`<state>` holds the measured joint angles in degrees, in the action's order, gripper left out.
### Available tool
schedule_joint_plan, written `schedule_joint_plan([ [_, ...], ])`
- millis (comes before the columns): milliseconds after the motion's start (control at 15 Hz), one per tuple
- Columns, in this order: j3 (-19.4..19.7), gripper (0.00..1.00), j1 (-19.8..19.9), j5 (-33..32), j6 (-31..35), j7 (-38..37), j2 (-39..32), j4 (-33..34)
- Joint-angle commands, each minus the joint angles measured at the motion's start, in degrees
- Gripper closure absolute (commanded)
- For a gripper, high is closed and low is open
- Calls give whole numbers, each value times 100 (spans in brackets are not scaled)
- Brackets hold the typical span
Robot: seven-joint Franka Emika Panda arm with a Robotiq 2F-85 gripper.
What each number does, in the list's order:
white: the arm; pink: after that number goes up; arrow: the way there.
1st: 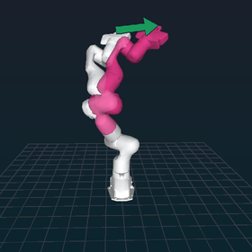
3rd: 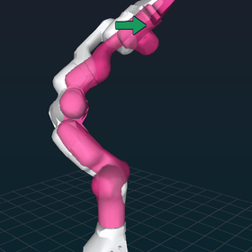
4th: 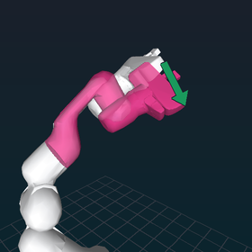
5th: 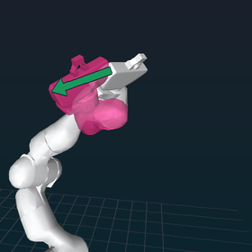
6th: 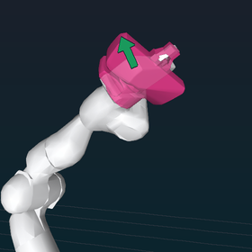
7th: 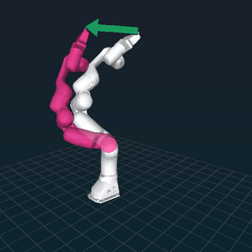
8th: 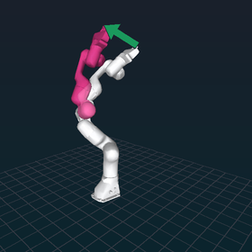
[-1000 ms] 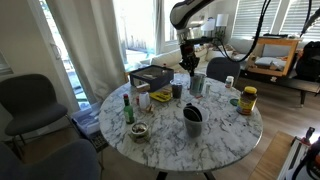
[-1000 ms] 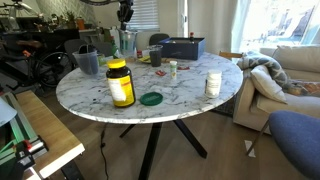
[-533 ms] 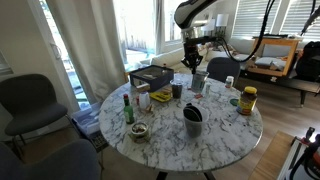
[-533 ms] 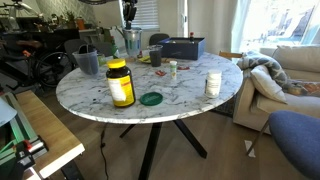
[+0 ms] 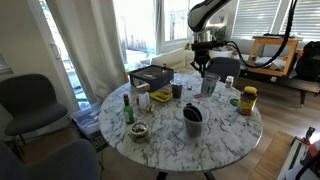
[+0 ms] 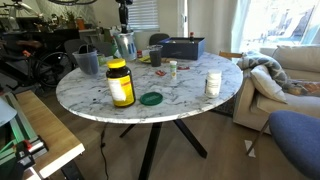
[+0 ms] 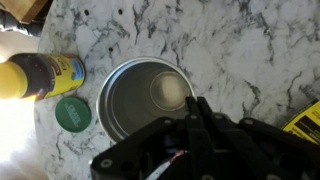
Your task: Move the silver cup to the left.
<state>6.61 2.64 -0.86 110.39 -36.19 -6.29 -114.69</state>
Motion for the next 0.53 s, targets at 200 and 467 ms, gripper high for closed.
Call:
schedule_joint_plan([
  [200, -360, 99, -369, -74, 1160, -2206, -68, -815],
  [467, -545, 99, -340, 470, 606, -1350, -158, -786],
])
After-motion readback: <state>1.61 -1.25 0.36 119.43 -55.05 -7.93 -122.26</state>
